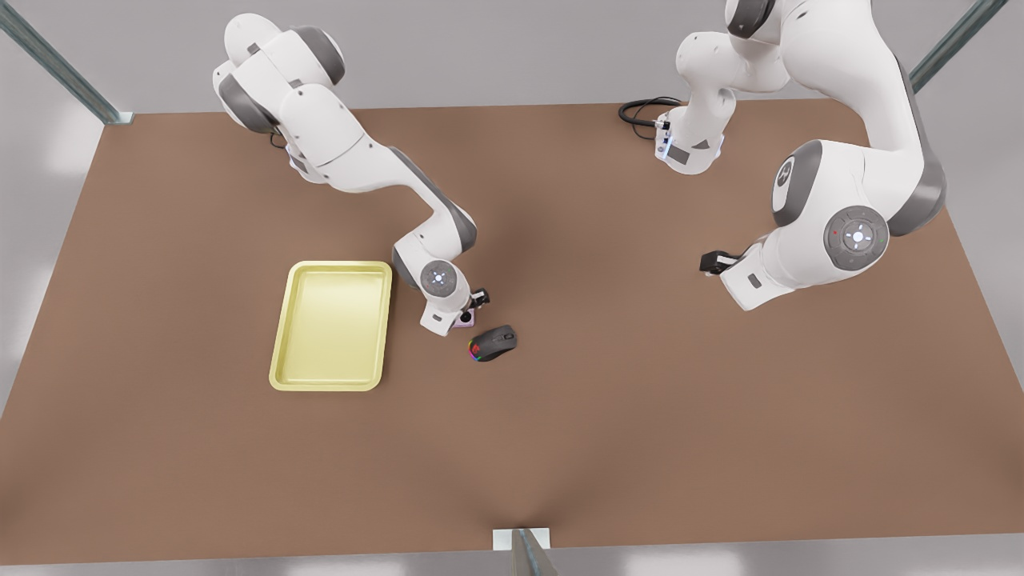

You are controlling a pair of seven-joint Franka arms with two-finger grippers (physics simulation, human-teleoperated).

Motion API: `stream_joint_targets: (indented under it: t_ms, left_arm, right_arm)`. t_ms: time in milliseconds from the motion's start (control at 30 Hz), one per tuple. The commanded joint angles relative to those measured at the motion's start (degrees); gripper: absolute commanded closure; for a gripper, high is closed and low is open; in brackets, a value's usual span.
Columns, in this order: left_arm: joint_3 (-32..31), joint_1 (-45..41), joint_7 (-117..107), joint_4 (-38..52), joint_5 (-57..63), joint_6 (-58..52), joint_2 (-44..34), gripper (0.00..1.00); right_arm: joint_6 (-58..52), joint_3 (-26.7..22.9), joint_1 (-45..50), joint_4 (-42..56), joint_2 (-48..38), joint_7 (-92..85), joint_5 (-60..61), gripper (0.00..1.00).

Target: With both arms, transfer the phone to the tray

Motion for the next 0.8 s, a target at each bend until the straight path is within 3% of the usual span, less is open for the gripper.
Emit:
stream_joint_targets:
  t_ms: [0,133,367,467,533,667,767]
  left_arm:
    - [0.0,0.0,2.1,0.0,0.0,0.4,-0.1,0.00]
    - [0.0,0.0,2.1,0.0,0.1,1.0,-0.1,0.00]
    - [0.0,0.0,2.1,0.1,0.0,1.7,-0.1,0.00]
    - [0.0,0.0,2.1,0.1,0.0,1.7,-0.2,0.00]
    - [0.0,0.0,2.0,0.1,0.0,1.7,-0.1,0.00]
    - [-0.1,0.0,2.0,0.1,0.1,1.7,-0.2,0.00]
    - [-0.1,-0.1,2.0,0.1,0.0,1.7,-0.2,0.00]
  right_arm:
    - [1.1,0.0,0.0,0.0,0.1,-0.9,0.1,0.00]
    - [0.4,0.0,0.0,0.2,-0.2,-0.9,0.1,0.12]
    - [0.1,0.2,-0.4,0.9,-0.8,-0.9,0.1,0.21]
    - [-3.0,-0.2,-2.6,0.9,-5.4,-3.1,0.1,0.22]
    - [-6.5,-4.2,-6.7,-0.5,-10.8,-11.1,0.2,0.22]
    - [-5.0,-8.8,-14.3,-15.6,-22.6,-22.7,0.6,0.24]
    - [0.7,-12.6,-16.8,-24.3,-25.5,-31.8,0.7,0.23]
